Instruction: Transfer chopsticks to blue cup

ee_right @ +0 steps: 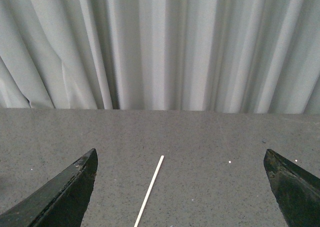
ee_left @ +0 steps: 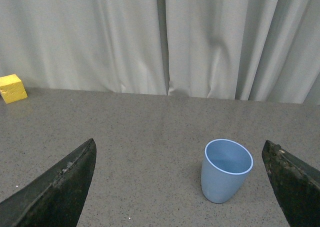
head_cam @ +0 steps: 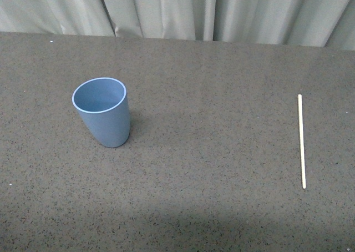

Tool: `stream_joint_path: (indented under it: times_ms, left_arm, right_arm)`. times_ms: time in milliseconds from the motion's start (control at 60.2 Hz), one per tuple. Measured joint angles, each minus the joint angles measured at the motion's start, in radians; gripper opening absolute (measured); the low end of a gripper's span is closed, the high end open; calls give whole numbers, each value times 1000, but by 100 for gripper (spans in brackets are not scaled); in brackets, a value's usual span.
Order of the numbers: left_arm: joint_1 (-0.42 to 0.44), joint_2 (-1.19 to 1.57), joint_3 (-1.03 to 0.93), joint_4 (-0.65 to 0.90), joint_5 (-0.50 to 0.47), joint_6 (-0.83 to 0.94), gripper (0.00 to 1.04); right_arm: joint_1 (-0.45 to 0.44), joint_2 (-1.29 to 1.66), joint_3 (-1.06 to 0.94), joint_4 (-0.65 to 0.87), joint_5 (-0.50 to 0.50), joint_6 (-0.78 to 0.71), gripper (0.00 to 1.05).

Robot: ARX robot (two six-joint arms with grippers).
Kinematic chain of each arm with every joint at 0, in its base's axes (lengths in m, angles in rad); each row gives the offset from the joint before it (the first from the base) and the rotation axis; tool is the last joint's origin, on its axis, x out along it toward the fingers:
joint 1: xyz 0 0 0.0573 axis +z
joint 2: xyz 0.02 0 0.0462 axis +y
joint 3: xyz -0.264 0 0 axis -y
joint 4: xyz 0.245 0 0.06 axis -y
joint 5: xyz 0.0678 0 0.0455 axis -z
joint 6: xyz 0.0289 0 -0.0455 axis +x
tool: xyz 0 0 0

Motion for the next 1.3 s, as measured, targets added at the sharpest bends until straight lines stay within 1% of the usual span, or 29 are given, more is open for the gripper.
stream_joint_path:
  times_ms: [747,764,797,814,830,847,863,880,913,930,963,1046,1129,1179,1295]
  left_arm:
    - [0,0,0,0,0,0,98]
    - [0,0,0,0,0,0,98]
    - [0,0,0,0,0,0,98]
    - [0,0,0,0,0,0,98]
    - [0,0,0,0,0,0,98]
    - [0,0,0,0,-1,0,98]
    - [0,0,0,0,-3,0,98]
    - [0,0,0,0,-2,0,98]
    - [0,0,0,0,-2,0,98]
    - [0,0,0,0,-1,0,98]
    - [0,0,0,0,0,0,98]
    - [0,0,0,0,0,0,98]
    - [0,0,0,0,0,0,98]
    - [0,0,0,0,0,0,98]
    - [0,0,0,0,0,0,98]
  right_arm:
    - [0,0,0,0,1,0,95]
    - [3,1,0,2,12,-10,95]
    - [30,26,0,38,107,-70,95]
    - [38,38,0,51,130,-91,95]
    - [50,69,3,79,173,-134,95]
    - [55,87,6,93,187,-156,95]
    - [60,132,13,119,195,-209,95]
    - [60,195,24,151,190,-250,95]
    - [58,283,42,195,177,-282,95]
    - [56,298,45,202,174,-286,95]
    - [45,426,77,259,161,-307,95]
    - [23,706,169,338,144,-296,95]
    - [10,945,270,325,111,-253,95]
    - [5,1109,346,290,89,-219,95]
    - [-1,1383,504,209,66,-141,95]
